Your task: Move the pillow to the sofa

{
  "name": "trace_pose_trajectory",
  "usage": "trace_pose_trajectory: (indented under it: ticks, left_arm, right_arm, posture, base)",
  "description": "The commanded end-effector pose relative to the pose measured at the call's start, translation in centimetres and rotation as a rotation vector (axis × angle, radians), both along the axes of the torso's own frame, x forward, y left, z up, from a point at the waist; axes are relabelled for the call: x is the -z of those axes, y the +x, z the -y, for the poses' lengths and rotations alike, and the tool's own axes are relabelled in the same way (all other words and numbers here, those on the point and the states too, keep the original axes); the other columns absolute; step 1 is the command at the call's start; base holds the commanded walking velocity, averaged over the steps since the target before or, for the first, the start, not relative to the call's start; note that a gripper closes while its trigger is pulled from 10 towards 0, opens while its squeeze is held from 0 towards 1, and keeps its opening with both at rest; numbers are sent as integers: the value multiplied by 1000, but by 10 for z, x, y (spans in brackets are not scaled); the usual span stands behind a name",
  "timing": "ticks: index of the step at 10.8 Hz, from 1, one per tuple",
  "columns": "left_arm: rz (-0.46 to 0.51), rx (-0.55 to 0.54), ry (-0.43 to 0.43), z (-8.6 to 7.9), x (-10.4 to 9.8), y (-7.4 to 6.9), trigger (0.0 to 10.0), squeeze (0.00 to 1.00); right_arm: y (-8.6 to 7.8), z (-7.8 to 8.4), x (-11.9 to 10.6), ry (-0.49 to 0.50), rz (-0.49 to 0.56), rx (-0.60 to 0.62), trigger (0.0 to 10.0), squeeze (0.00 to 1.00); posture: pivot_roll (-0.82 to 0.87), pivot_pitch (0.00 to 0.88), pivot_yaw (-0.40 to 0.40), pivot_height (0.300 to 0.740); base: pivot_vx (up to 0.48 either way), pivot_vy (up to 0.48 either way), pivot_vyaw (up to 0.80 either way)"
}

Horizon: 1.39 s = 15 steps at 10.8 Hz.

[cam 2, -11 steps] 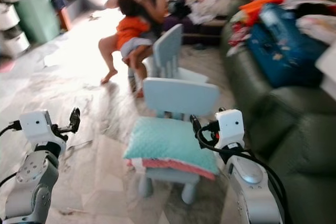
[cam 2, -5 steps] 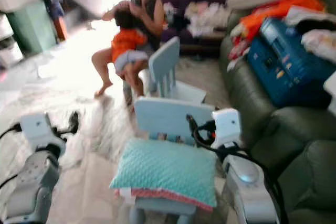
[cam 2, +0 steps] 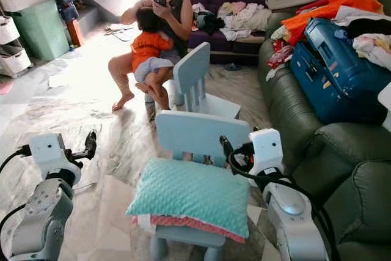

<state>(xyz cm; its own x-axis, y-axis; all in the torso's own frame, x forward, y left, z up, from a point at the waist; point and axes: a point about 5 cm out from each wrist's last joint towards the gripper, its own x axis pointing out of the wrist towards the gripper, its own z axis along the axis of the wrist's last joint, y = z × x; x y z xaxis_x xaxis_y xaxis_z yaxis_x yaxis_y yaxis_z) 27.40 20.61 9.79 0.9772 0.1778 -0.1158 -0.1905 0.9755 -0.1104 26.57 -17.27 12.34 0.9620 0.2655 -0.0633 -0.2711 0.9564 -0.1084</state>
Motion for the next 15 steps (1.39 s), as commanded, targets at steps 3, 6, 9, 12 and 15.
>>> trace_pose_trajectory:
  ticks: [3,6,9,12,15]
  left_arm:
    - [3,1,14,0,-1,0,10000,0]
    - [3,-1,7,0,-1,0,10000,0]
    - [4,6,1,0,0,0,10000,0]
    - [1,7,7,1,0,-1,10000,0]
    - [5,5,11,0,-1,-1,10000,0]
  right_arm:
    - [2,1,-4,-10,8,-10,10000,0]
    - [2,1,-3,-11,6,-8,10000,0]
    - [1,1,-3,-10,5,-5,10000,0]
    - [0,1,-3,-9,4,-4,10000,0]
    - [0,1,-3,-10,3,-3,10000,0]
  posture:
    - [-116,0,-40,740]
    - [-121,0,-36,740]
    - [-121,0,-36,740]
    - [-121,0,-34,740]
    - [-122,0,-36,740]
  base:
    - [0,0,0]
    - [0,0,0]
    - [0,-100,0]
    - [0,-298,0]
    - [0,-100,0]
